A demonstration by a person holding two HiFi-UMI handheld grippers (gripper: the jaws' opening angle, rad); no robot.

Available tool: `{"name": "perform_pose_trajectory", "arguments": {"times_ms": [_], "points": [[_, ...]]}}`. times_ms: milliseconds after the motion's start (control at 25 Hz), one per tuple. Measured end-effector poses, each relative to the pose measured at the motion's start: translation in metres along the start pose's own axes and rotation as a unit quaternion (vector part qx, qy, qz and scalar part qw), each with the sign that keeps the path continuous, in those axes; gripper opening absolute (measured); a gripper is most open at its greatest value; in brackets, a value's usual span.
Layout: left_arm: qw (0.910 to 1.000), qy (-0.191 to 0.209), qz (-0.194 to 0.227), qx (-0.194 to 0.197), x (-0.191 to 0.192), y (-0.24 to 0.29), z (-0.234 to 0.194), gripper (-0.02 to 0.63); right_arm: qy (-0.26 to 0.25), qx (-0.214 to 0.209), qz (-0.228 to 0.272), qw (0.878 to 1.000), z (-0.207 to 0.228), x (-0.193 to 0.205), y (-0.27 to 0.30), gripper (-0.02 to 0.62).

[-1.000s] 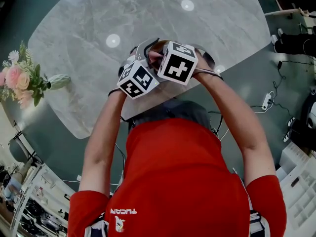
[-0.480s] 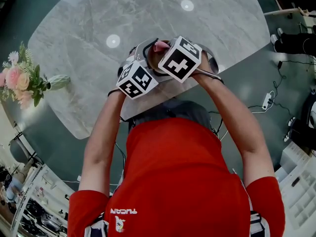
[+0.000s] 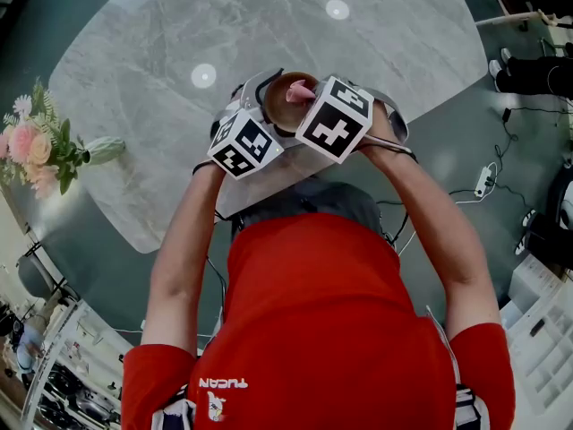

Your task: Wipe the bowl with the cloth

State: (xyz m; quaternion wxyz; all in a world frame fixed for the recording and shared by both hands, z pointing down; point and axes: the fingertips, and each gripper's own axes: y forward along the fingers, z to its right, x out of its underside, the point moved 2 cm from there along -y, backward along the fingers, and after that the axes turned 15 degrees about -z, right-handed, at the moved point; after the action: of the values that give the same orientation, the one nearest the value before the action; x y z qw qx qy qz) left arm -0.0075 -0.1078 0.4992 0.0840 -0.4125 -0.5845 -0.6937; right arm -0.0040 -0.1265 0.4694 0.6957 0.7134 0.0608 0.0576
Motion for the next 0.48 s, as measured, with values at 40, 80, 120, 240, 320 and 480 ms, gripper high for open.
{"name": "perform_pose_trajectory", "arguments": {"times_ms": [40,80,120,240,320,480], "points": [[1.0000,0.000,0.000,0.000,0.000,0.000,0.000,0.584,-0.009,-0.006,-0.005,1.000,-0.005,0.001,0.000,0.021],[1.0000,0.000,0.000,0.001,0.000,0.000,0.000,0.583,-0.019,-0.012,-0.010,1.000,-0.009,0.002,0.001,0.021],[1.0000,0.000,0.000,0.001,0.000,0.001,0.000,0.584,-0.029,-0.018,-0.014,0.999,-0.015,0.002,0.001,0.021],[1.0000,0.000,-0.001,0.002,-0.001,0.001,0.001,0.583,-0.059,-0.039,-0.022,0.997,-0.029,-0.001,0.000,0.021],[1.0000,0.000,-0.001,0.002,-0.001,0.001,0.001,0.583,-0.073,-0.053,-0.022,0.996,-0.036,-0.005,0.001,0.021],[1.0000,0.001,-0.001,0.003,-0.002,0.001,0.001,0.584,-0.085,-0.077,-0.018,0.993,-0.043,-0.016,0.004,0.021]]}}
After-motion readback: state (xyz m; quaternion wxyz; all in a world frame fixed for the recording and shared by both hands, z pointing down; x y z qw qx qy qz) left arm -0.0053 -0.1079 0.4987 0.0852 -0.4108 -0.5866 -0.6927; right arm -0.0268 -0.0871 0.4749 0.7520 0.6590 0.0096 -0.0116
